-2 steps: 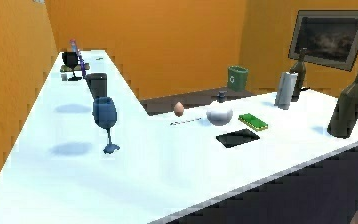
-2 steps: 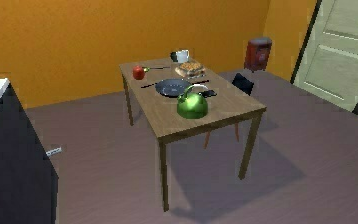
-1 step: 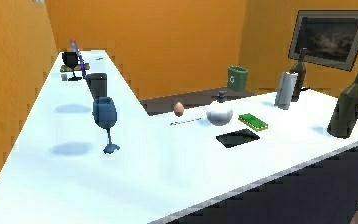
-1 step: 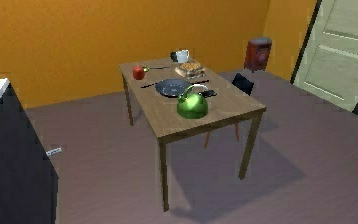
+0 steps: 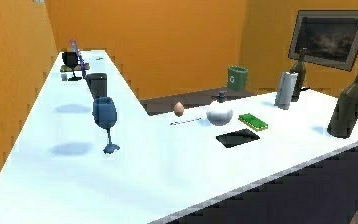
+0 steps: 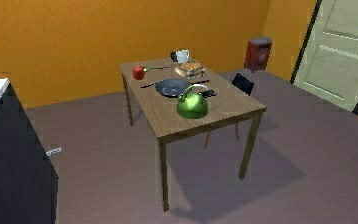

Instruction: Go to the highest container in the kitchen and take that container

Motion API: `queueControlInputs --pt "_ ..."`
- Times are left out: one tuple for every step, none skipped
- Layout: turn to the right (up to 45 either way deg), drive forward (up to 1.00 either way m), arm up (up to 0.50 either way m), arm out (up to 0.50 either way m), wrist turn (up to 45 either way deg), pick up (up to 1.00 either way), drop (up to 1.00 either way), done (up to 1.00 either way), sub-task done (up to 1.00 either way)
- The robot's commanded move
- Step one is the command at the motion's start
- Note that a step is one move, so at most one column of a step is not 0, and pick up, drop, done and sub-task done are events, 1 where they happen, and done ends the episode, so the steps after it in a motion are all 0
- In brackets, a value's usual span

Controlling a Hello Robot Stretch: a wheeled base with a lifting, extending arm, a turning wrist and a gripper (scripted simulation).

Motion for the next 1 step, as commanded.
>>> queueControlInputs --pt "-9.0 0.0 0.0 0.0 0.0 0.0 0.0 0.0 0.0"
